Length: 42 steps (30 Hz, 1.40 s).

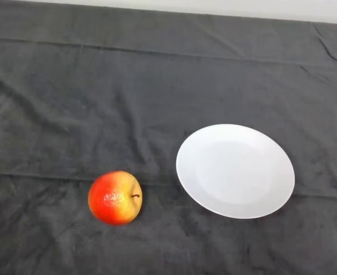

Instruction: Move the apple to the plate

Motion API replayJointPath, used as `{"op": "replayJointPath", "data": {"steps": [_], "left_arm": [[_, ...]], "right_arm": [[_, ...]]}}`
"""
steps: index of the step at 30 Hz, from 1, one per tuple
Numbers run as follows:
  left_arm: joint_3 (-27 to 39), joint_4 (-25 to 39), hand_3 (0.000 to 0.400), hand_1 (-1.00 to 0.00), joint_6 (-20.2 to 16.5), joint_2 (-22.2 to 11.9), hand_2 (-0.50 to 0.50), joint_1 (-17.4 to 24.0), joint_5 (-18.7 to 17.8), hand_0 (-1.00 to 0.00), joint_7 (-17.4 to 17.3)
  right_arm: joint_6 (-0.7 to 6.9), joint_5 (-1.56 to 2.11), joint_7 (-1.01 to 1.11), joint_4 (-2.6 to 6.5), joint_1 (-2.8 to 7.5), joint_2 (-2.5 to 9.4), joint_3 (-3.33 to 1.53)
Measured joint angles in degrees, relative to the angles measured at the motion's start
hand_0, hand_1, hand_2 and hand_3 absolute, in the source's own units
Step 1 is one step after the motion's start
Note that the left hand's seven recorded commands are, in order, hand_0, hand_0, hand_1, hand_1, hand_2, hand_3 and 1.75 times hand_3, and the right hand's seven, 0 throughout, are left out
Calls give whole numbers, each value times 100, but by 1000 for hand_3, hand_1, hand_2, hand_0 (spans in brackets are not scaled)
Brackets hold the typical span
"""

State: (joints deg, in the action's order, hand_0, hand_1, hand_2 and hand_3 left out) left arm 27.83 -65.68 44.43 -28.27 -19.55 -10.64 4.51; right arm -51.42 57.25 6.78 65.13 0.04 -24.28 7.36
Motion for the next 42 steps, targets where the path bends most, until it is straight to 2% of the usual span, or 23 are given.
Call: {"op": "replayJointPath", "data": {"steps": [1,3,6,8,10,13,17,20,21,26,29,36,40,42], "left_arm": [[-22,0,0,0,16,0,0,-2,48,0,9],[-69,0,0,0,38,0,0,-3,122,0,25],[-194,4,0,0,69,0,0,-2,207,0,81],[-239,9,0,0,74,1,0,-2,272,0,117],[-257,58,0,0,74,2,0,1,360,0,149],[-357,386,0,0,71,8,0,38,451,0,250],[-487,1108,0,0,-28,11,0,98,621,0,357],[-545,1771,0,0,-229,32,0,210,729,0,472],[-637,2021,0,0,-282,34,0,293,754,0,521],[-917,3079,0,0,-725,173,0,734,987,0,650],[-1108,3690,0,0,-1054,316,0,1019,1101,0,718],[-1665,5051,0,0,-1843,566,0,1518,1434,0,823],[-1860,5458,0,0,-2100,570,0,1612,1558,0,837],[-1867,5483,0,0,-2205,569,0,1611,1581,0,832]], "right_arm": [[0,4,-7,-1,1,-9,-28],[0,6,-17,-5,3,-17,-53],[-1,23,-51,-8,16,-28,-86],[-1,30,-53,-16,19,-32,-104],[-5,61,-54,-22,23,-44,-153],[-7,108,-58,-23,39,-47,-158],[-14,137,-65,-43,61,-54,-181],[-14,153,-87,-72,64,-63,-236],[-14,155,-93,-86,74,-66,-245],[-14,166,-151,-147,118,-69,-271],[-14,196,-153,-166,137,-70,-274],[-14,196,-174,-214,148,-66,-280],[-14,195,-203,-228,149,-65,-286],[-14,194,-207,-241,150,-65,-295]]}}
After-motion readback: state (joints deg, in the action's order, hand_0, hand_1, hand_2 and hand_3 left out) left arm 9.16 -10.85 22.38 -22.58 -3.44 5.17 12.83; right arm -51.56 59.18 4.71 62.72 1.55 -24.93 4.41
